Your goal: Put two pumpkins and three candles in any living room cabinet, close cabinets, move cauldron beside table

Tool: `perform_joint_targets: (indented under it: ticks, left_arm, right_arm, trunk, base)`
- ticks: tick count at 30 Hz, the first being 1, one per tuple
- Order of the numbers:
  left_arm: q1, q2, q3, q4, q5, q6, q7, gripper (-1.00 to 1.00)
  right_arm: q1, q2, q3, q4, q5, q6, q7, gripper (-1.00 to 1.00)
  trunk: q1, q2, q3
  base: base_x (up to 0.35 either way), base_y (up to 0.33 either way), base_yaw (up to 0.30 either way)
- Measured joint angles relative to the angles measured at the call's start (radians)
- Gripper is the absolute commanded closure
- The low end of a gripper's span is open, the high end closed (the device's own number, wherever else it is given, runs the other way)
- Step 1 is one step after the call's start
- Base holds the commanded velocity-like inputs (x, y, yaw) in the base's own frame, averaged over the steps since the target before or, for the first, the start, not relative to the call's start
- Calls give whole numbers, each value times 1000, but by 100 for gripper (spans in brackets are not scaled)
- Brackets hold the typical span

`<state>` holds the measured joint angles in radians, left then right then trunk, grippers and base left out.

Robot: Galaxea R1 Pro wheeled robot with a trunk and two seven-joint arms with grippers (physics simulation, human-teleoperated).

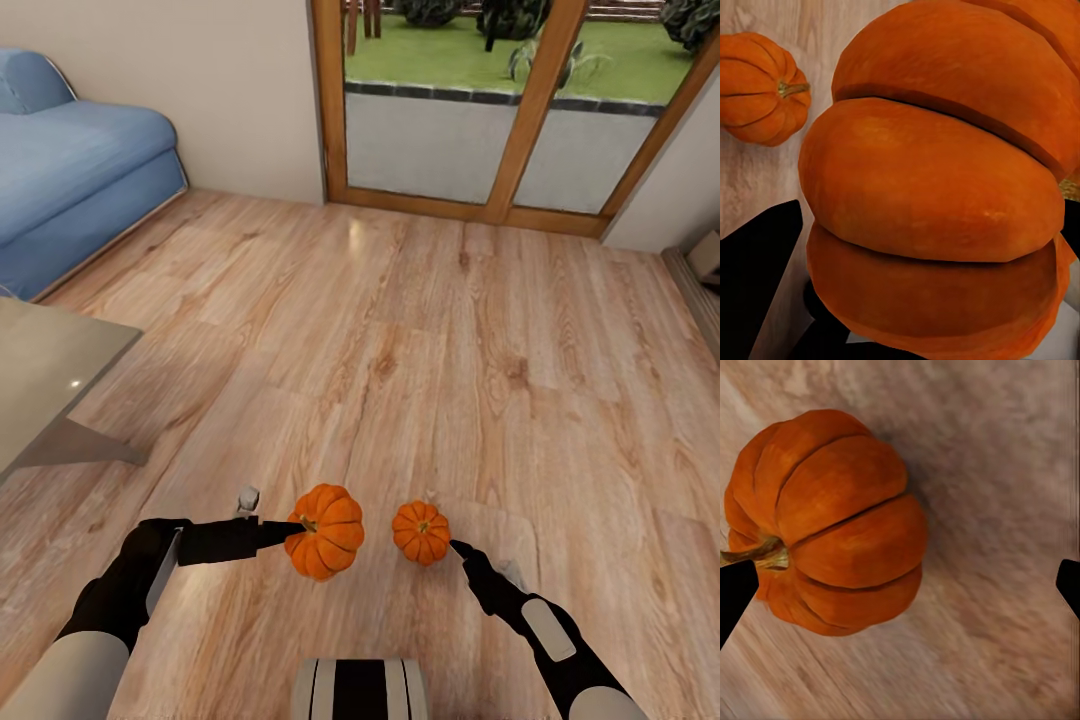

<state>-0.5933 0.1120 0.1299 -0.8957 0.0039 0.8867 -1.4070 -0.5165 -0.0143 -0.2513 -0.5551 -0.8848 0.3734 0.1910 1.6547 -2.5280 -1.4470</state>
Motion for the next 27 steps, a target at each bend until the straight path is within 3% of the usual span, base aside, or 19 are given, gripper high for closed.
perform_joint_targets:
  ticks: [6,9,12,13,15,17,27]
  left_arm:
    - [0,0,0,-3,1,-1,0,100]
    - [2,0,-3,-48,4,6,-7,100]
    - [29,9,-2,-179,4,54,-108,100]
    - [70,15,0,-296,10,86,-136,100]
    - [117,23,0,-416,1,122,-147,100]
    - [143,26,1,-480,3,138,-154,100]
    - [158,22,1,-511,-1,145,-156,100]
  right_arm:
    - [0,0,0,0,0,0,0,-100]
    - [0,0,0,0,0,0,0,-100]
    - [0,0,2,0,0,0,0,-100]
    - [0,0,3,0,0,0,0,-100]
    - [0,0,4,0,0,0,0,-100]
    - [0,0,5,0,0,0,1,-100]
    - [0,0,8,0,-1,0,19,-100]
  trunk:
    - [3,-1,-23]
    - [4,-2,-35]
    - [5,-3,-46]
    - [5,-3,-47]
    - [5,-3,-47]
    - [5,-3,-47]
    - [5,-3,-47]
  base:
    - [0,0,0]
    - [0,0,0]
    - [0,0,0]
    - [0,0,0]
    - [0,0,0]
    - [0,0,0]
    - [26,48,0]
